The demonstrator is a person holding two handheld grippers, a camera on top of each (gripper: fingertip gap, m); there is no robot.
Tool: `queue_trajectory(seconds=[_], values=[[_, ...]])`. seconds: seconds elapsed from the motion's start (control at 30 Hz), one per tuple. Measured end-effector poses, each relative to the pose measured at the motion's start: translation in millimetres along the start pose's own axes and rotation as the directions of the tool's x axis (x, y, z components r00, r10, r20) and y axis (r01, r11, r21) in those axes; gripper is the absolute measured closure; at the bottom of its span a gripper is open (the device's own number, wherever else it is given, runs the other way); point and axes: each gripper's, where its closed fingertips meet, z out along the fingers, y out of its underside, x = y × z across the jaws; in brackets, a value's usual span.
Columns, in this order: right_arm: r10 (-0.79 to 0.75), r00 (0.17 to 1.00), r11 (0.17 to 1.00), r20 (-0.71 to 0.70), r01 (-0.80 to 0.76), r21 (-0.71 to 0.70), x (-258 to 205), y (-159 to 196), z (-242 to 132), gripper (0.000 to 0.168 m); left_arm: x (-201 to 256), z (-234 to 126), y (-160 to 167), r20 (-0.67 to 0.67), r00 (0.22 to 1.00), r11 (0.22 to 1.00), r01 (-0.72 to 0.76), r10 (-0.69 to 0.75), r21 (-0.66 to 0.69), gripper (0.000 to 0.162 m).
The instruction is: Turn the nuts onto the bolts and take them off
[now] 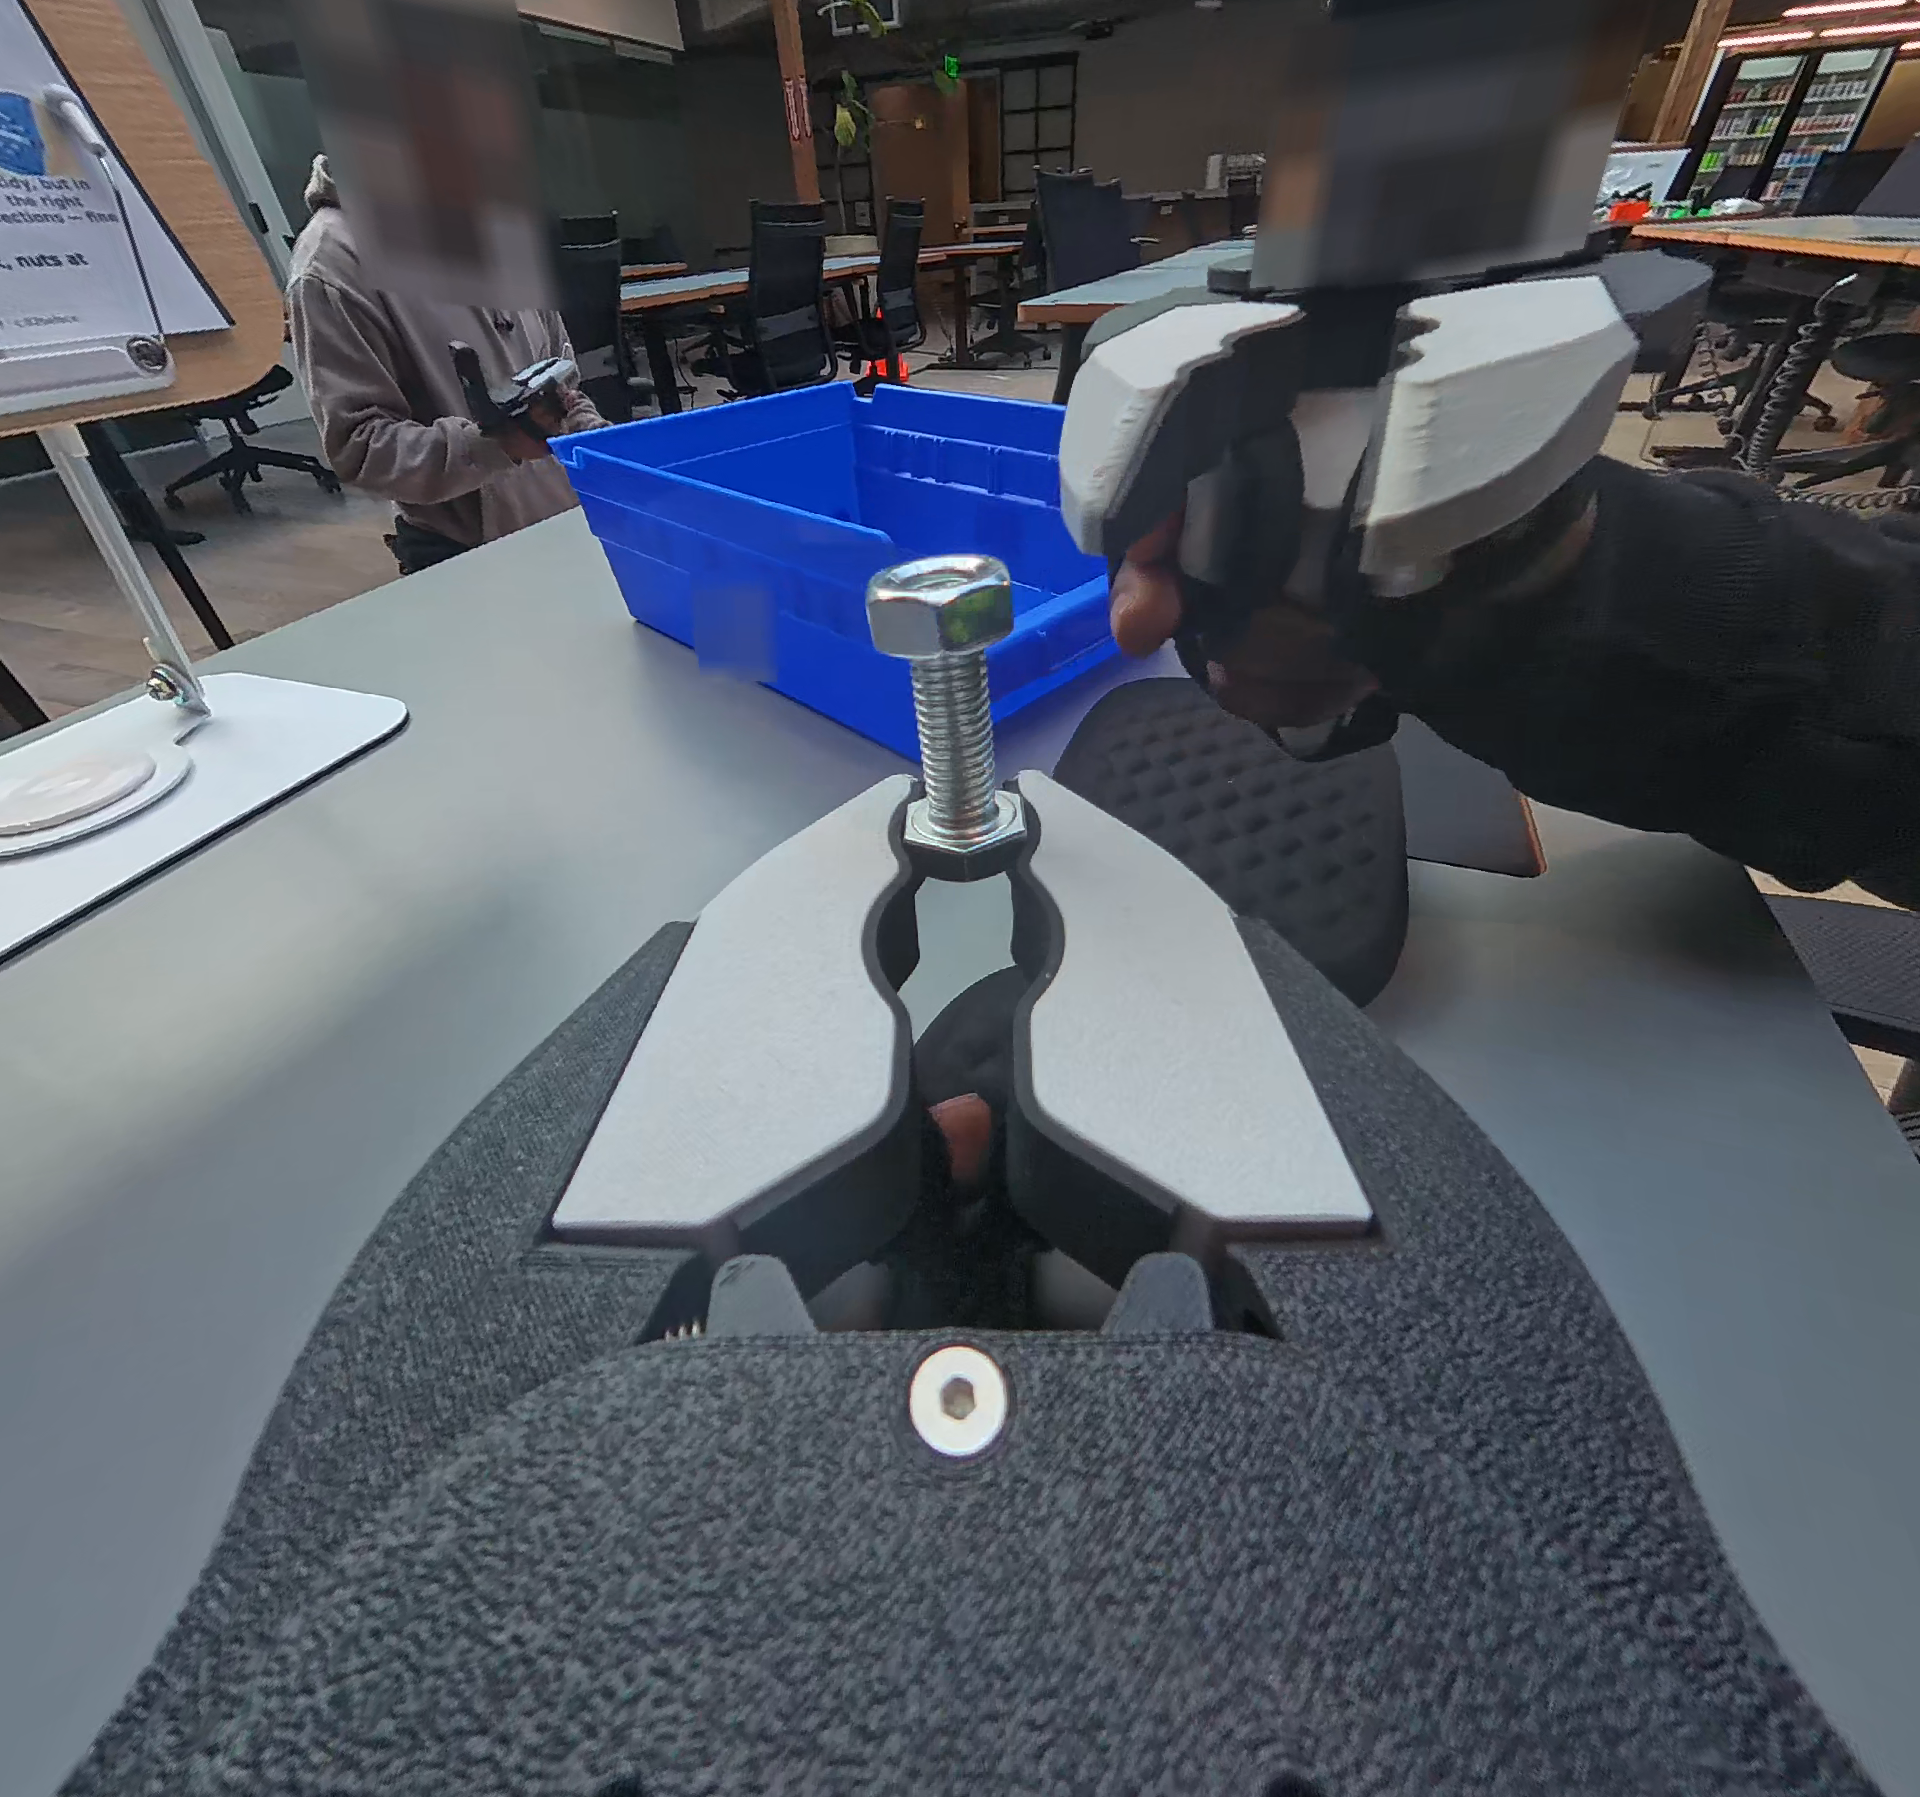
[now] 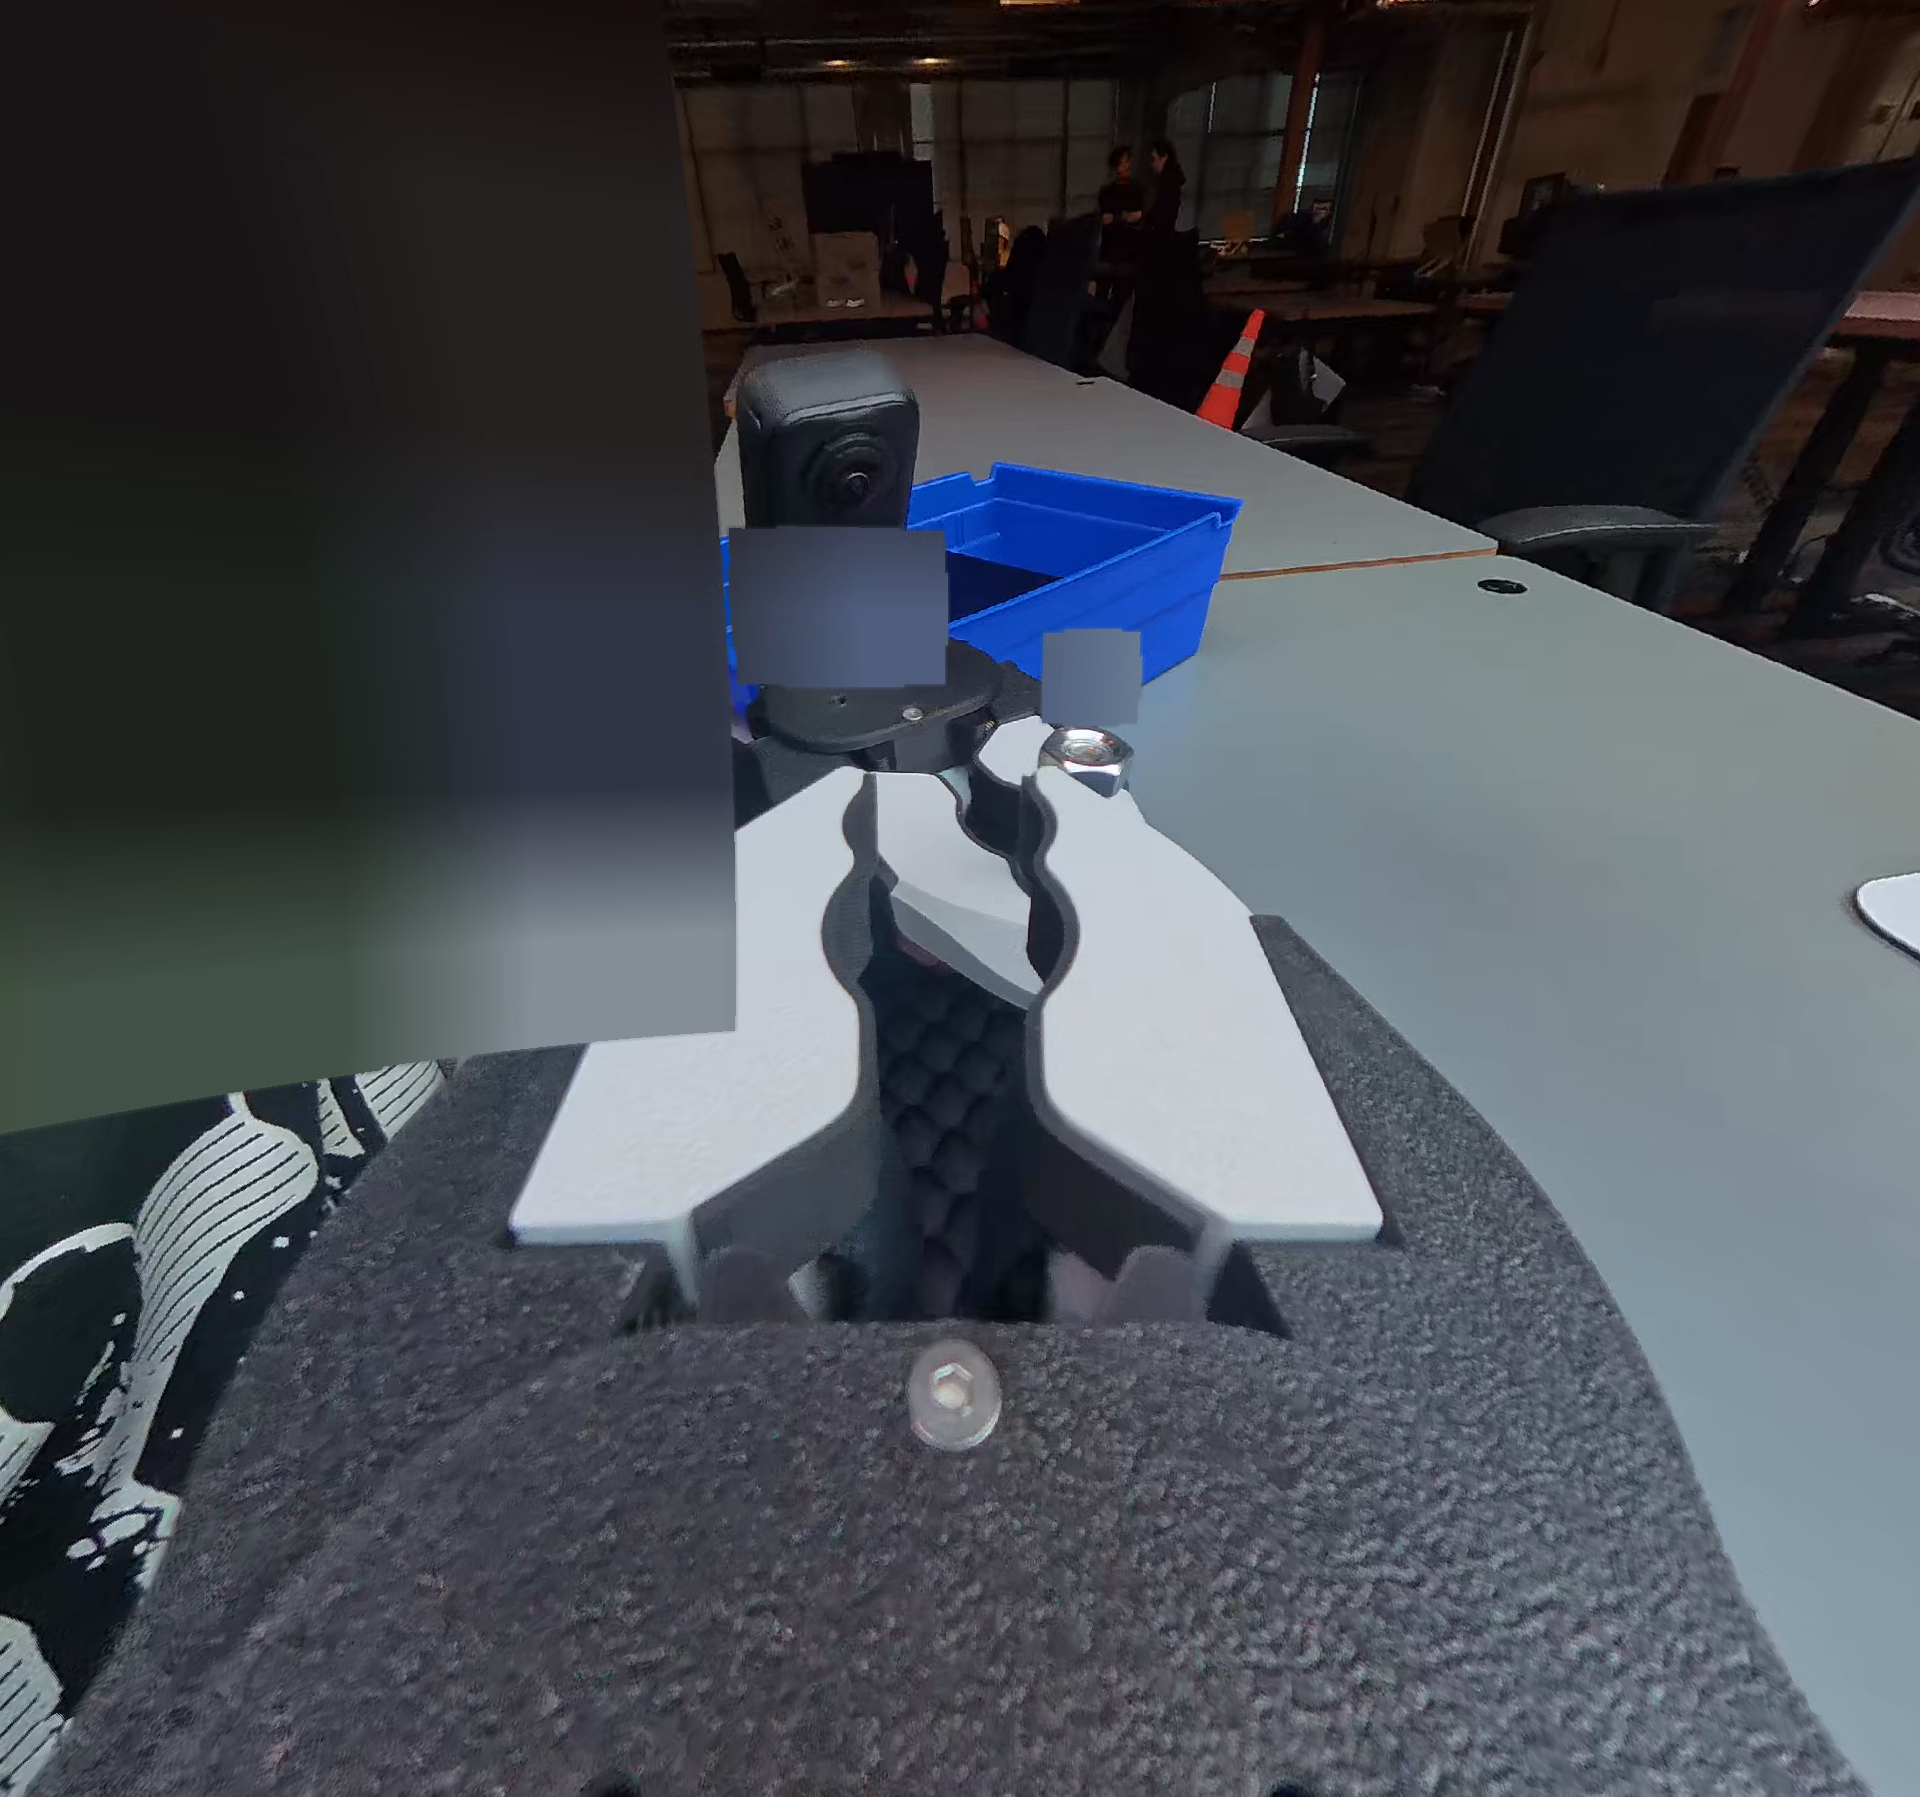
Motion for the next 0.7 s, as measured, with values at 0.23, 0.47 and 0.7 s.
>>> queue_trajectory(seconds=[0.23,0.47,0.7], values=[[0.040,0.999,0.999,-0.016,-0.040,0.009,15.3,0.9,19.7,0.104,5.4,-0.1,-2.8,-0.027,1.000,1.000,-0.008,0.008,0.015,0.149],[0.017,0.999,0.999,0.046,-0.015,-0.045,3.6,7.3,41.6,0.103,3.7,0.3,0.1,-0.018,1.000,1.000,-0.008,0.008,0.000,0.149],[0.043,0.999,0.999,-0.016,-0.043,-0.014,4.0,6.0,19.8,0.107,-1.1,-1.6,-1.5,0.005,1.000,1.000,0.002,-0.002,0.010,0.148]])
